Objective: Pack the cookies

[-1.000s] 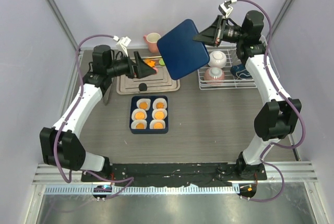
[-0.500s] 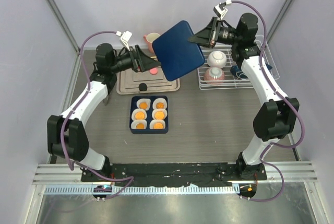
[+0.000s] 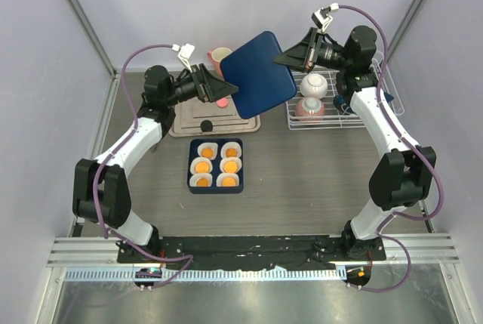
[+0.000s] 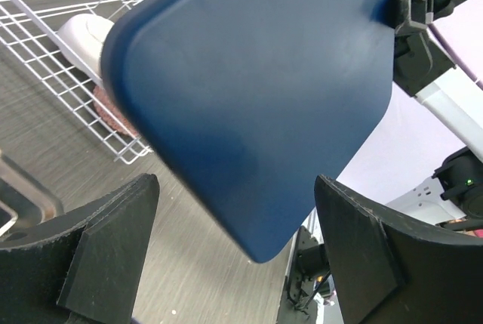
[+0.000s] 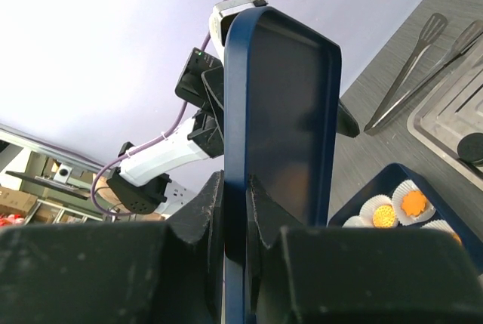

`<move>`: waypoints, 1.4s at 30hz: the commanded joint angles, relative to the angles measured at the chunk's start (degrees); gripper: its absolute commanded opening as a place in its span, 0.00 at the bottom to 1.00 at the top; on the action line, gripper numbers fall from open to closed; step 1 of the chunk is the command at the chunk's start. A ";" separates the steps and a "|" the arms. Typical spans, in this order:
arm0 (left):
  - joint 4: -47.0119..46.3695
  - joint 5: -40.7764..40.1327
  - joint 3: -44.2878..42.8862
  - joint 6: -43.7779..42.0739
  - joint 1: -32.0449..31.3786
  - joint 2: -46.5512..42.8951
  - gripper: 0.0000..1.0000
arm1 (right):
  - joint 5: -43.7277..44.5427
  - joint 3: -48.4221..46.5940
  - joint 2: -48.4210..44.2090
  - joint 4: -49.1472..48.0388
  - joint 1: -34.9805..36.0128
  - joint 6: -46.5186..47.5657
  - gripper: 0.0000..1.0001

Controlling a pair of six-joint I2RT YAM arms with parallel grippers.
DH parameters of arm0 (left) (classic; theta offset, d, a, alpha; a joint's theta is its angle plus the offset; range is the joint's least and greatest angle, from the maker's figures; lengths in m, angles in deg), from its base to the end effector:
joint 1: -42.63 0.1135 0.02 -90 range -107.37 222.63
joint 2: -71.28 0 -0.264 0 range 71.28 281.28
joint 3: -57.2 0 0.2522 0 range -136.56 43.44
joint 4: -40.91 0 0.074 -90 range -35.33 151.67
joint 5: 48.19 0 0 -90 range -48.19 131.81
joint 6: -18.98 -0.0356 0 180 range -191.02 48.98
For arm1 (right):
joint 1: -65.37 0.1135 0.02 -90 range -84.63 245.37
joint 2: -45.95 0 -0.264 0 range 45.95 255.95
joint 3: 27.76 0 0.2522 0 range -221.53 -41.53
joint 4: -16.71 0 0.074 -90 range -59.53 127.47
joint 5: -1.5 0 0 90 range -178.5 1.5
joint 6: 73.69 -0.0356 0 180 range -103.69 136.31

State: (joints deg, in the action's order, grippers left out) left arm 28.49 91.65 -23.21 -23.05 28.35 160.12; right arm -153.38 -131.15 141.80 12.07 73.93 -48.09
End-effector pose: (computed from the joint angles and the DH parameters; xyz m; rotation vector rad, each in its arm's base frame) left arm 0.3430 -0.1154 0.3472 0.2900 1.7083 -1.4765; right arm 0.3750 0.0890 0.4280 -0.3158 1.7382 1.7317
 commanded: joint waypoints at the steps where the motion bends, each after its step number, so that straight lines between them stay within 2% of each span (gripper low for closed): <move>1: -7.40 -0.54 0.29 3.01 -1.71 0.99 0.87 | 0.81 1.20 -3.22 -5.42 0.58 -1.52 0.01; 6: -9.60 -1.24 1.26 4.50 -3.47 0.81 0.80 | 0.98 1.91 -3.57 -5.69 0.76 -1.87 0.01; 12: -8.63 -1.42 2.05 4.07 -3.56 -0.50 0.61 | 1.07 4.19 -4.45 -5.08 0.67 -0.73 0.01; 14: -7.85 -1.50 2.23 3.72 -3.47 -0.86 0.58 | 1.16 4.72 -4.71 -3.85 0.76 1.03 0.02; 19: -5.64 -1.50 2.49 2.40 -3.30 -1.91 0.49 | 2.04 4.81 -6.12 7.46 0.76 10.25 0.03; 23: -5.29 -1.24 2.76 3.01 -2.77 -2.44 0.43 | 2.92 5.60 -6.82 11.71 0.85 14.82 0.05; 28: -7.75 -0.10 3.28 6.26 -2.15 -2.53 0.33 | 3.88 6.83 -7.00 13.38 0.85 17.47 0.11; 33: -11.88 0.96 3.90 10.91 -1.36 -3.23 0.24 | 4.50 7.53 -6.91 14.61 0.85 19.05 0.22; 42: -13.64 1.22 4.07 14.35 -0.75 -5.60 0.05 | 5.47 8.41 -6.12 17.16 0.85 22.39 0.29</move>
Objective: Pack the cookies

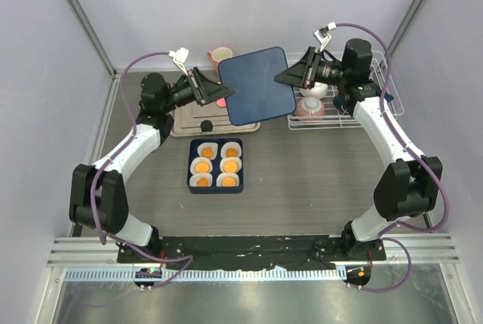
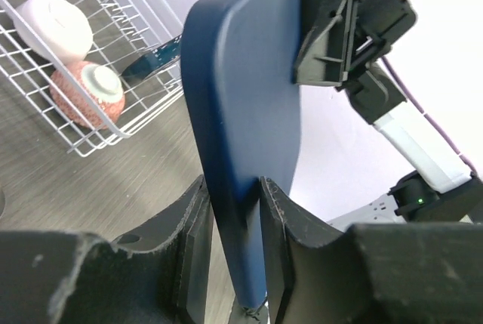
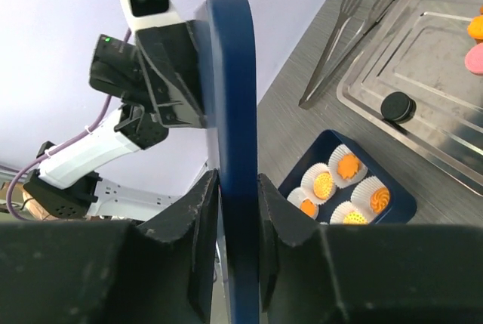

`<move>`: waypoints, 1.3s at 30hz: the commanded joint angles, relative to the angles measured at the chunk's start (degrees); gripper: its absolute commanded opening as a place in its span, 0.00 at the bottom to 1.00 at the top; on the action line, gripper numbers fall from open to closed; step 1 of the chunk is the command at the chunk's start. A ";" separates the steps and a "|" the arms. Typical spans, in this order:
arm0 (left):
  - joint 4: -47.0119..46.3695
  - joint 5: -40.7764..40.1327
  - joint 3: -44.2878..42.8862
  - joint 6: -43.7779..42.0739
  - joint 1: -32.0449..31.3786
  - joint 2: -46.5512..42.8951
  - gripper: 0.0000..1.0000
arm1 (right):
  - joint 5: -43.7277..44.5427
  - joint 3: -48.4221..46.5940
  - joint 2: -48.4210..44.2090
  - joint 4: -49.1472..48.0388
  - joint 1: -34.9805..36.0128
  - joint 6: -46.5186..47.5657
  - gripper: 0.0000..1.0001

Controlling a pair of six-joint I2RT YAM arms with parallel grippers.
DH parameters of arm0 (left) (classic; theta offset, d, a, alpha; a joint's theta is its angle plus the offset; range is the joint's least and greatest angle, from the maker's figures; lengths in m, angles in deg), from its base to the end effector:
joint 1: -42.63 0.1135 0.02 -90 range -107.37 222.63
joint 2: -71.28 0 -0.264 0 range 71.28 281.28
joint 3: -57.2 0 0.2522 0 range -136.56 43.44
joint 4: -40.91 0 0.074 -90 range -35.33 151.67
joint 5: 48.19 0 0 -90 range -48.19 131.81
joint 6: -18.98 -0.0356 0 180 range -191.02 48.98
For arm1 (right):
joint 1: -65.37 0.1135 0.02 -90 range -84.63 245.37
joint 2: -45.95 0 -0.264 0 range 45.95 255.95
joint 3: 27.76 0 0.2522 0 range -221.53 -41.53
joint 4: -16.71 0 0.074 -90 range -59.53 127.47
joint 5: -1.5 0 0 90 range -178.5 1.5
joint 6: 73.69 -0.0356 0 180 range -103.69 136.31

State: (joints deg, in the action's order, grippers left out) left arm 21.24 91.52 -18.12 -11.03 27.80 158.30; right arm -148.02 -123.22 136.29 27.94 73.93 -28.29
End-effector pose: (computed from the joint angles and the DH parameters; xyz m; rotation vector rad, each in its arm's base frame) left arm 0.3307 -0.1157 0.3395 0.1642 1.7180 -1.6245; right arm 0.3557 0.0846 0.3902 -0.2993 1.8530 1.5250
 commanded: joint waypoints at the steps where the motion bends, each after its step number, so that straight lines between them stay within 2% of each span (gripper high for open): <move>1: -6.30 1.26 -1.11 2.42 -0.03 -4.23 0.04 | 0.20 0.74 -0.61 1.29 0.85 2.76 0.30; 7: -4.81 1.44 -1.81 2.68 1.20 -5.11 0.02 | 0.64 1.45 -1.05 3.74 0.85 5.04 0.40; 10: -3.67 1.70 -2.07 2.59 1.99 -5.28 0.00 | 0.90 1.62 -1.49 4.90 0.85 6.36 0.51; 11: -3.57 2.14 -2.16 2.59 2.26 -5.11 0.00 | 1.08 1.71 -1.49 5.07 0.93 6.54 0.59; 17: -2.34 3.55 -1.72 2.94 4.98 -4.93 0.00 | 2.40 1.53 -1.84 7.35 0.85 9.00 0.73; 24: 2.39 10.13 -0.84 1.63 10.08 -4.14 0.00 | 5.30 0.04 -2.80 12.98 0.67 13.75 0.80; 27: 15.19 14.17 -2.77 -7.75 12.19 -4.58 0.01 | 6.26 -0.13 -3.59 13.86 0.67 14.54 0.80; 28: 25.85 15.57 -3.65 -12.04 12.98 -4.67 0.01 | 6.27 -0.14 -3.95 14.04 0.67 14.71 0.80; 30: 36.63 16.11 -6.37 -24.34 13.42 -4.93 0.01 | 6.53 -0.40 -4.30 14.74 0.67 15.15 0.80; 31: 47.12 16.46 -8.12 -28.13 13.95 -4.85 0.01 | 6.62 -0.49 -4.39 14.92 0.67 15.33 0.80; 32: 51.14 16.47 -8.66 -34.70 14.12 -4.85 0.01 | 6.62 -0.49 -4.39 15.09 0.67 15.42 0.81; 33: 55.27 16.56 -9.27 -37.55 14.39 -4.67 0.02 | 6.70 -0.57 -4.48 15.27 0.67 15.51 0.81; 34: 63.23 16.47 -9.80 -40.36 14.56 -4.50 0.02 | 6.71 -0.58 -4.48 15.27 0.67 15.59 0.81; 36: 69.79 16.29 -10.78 -46.95 14.57 -3.53 0.02 | 6.88 -0.23 -4.56 15.36 0.58 15.68 0.81; 39: 74.81 16.47 -7.88 -49.60 18.25 -2.92 0.03 | 7.06 0.21 -4.83 15.36 0.67 15.86 0.81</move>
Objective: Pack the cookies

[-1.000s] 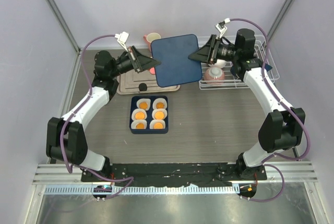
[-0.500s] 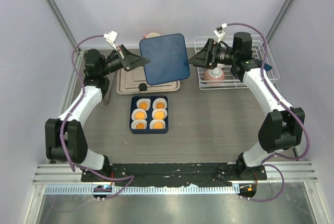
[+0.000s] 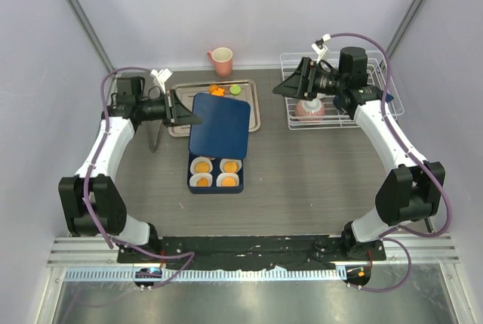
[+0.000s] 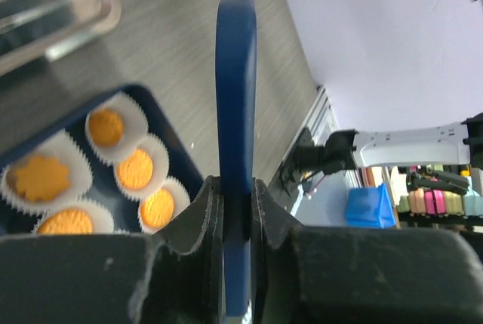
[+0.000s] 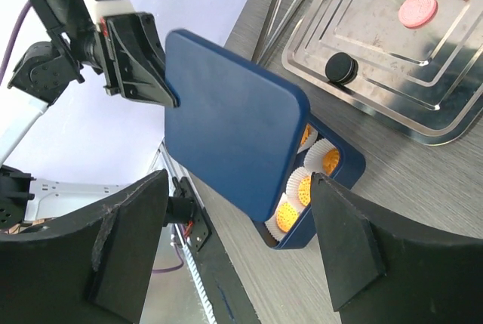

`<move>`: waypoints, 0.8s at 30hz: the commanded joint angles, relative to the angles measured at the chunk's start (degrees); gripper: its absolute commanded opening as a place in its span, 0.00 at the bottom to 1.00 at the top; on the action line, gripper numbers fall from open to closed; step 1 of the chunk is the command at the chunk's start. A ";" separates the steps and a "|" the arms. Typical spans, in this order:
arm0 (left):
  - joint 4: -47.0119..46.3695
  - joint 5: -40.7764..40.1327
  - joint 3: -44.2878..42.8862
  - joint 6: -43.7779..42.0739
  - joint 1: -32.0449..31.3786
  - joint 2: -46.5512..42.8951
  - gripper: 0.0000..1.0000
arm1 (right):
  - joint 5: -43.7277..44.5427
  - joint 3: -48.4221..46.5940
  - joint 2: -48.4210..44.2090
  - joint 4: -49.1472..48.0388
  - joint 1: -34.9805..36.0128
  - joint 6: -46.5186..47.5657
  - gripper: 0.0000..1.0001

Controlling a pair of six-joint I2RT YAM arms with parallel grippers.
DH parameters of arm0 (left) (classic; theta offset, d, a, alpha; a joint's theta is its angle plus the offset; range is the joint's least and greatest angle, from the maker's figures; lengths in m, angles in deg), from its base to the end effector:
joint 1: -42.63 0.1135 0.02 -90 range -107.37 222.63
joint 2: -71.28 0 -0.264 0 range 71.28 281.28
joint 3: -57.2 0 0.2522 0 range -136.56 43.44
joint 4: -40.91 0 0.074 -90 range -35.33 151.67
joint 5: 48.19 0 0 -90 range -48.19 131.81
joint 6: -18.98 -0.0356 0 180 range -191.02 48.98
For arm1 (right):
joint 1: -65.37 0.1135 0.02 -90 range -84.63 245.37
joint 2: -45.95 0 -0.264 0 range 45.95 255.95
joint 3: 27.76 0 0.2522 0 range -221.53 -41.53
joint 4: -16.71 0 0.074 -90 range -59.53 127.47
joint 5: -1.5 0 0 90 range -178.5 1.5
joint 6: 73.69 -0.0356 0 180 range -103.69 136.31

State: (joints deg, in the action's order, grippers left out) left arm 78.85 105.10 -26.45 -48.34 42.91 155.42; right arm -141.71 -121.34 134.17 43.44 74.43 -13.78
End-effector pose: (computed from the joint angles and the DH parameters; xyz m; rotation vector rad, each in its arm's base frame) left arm 0.3159 -0.0303 0.3180 0.1914 2.1452 -1.4416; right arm 0.3428 0.0835 0.3662 -0.2937 1.9992 1.3396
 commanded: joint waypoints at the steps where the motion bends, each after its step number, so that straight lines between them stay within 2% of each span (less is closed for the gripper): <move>1: 17.99 2.63 1.67 -13.18 3.50 0.15 0.03 | 0.74 -1.49 -2.79 -0.14 0.08 1.35 0.81; 6: 21.69 1.14 3.44 -17.75 3.68 1.56 0.04 | 1.96 -0.26 -3.50 0.56 0.78 2.57 0.82; 15: 18.18 0.43 7.30 -18.28 3.94 4.54 0.06 | 4.25 0.80 -4.29 2.06 1.93 5.13 0.85; 24: 7.46 4.65 11.88 -9.76 5.44 5.42 0.06 | 4.43 1.41 -4.46 1.88 1.93 5.30 0.86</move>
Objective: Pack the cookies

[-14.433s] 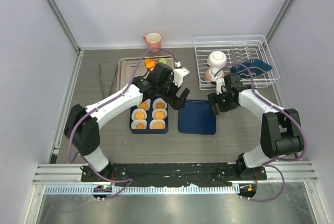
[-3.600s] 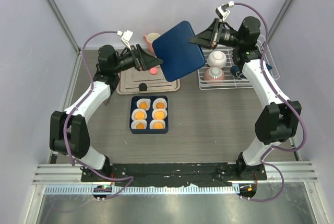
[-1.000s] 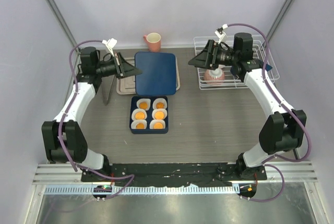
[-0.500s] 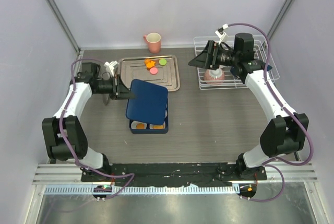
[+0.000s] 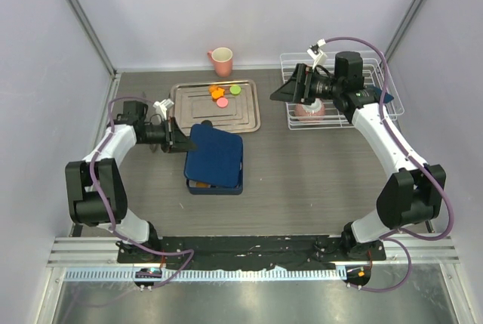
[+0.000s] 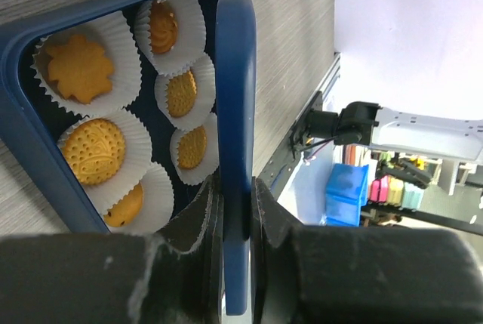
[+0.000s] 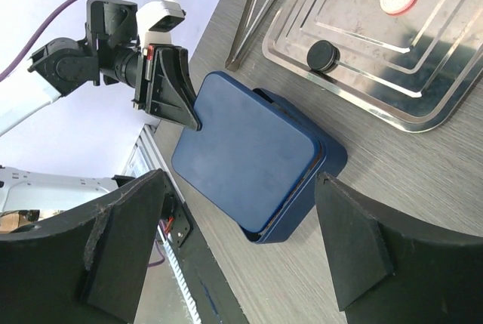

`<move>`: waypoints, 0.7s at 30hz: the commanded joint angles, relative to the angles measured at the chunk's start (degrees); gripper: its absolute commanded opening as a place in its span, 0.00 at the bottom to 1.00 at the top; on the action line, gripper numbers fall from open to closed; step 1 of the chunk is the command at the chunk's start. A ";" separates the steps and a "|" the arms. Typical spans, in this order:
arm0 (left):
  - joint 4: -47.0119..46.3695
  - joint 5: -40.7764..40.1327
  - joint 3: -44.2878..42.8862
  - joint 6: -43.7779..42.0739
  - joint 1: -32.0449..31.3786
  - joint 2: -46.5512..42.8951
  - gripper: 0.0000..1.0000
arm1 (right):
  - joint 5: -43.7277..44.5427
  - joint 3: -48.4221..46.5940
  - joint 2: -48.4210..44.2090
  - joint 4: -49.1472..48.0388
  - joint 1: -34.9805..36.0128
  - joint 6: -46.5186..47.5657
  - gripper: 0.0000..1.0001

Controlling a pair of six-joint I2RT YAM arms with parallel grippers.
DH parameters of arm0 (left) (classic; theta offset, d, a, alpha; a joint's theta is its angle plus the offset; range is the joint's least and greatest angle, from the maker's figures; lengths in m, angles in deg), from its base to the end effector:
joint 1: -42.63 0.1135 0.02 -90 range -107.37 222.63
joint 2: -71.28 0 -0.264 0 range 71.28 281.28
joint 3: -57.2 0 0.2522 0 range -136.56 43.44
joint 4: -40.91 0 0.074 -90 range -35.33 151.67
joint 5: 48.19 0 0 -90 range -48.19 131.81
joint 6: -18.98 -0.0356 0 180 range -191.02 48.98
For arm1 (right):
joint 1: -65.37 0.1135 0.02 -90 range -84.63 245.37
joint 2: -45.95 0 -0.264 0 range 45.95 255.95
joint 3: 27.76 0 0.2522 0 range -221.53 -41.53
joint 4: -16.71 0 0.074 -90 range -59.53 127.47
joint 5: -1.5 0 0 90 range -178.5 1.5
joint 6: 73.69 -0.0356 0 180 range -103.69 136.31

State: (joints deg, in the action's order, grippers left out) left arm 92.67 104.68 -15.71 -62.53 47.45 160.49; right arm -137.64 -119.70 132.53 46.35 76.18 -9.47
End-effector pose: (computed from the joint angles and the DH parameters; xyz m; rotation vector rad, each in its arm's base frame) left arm 0.2938 -0.0070 0.2230 0.0043 2.4289 -1.4886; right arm 0.3329 0.0910 0.3606 -0.3203 2.0294 1.2549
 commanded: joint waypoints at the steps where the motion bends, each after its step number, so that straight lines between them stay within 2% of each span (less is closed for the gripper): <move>1: -6.97 5.33 1.32 5.04 0.98 0.44 0.06 | 0.37 -0.14 -2.74 -1.03 0.18 1.08 0.86; 7: -14.88 7.44 2.64 12.77 1.95 -0.79 0.06 | 0.45 0.39 -3.09 -1.55 0.18 0.82 0.87; 21: -19.10 9.37 6.86 16.29 2.56 -0.17 0.06 | 0.54 0.83 -3.27 -1.99 0.18 0.73 0.88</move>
State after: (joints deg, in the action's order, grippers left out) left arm 77.50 110.36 -9.70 -48.58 49.44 161.03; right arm -137.36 -118.76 131.70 46.35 76.18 -9.32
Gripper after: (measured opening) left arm 0.159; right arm 0.875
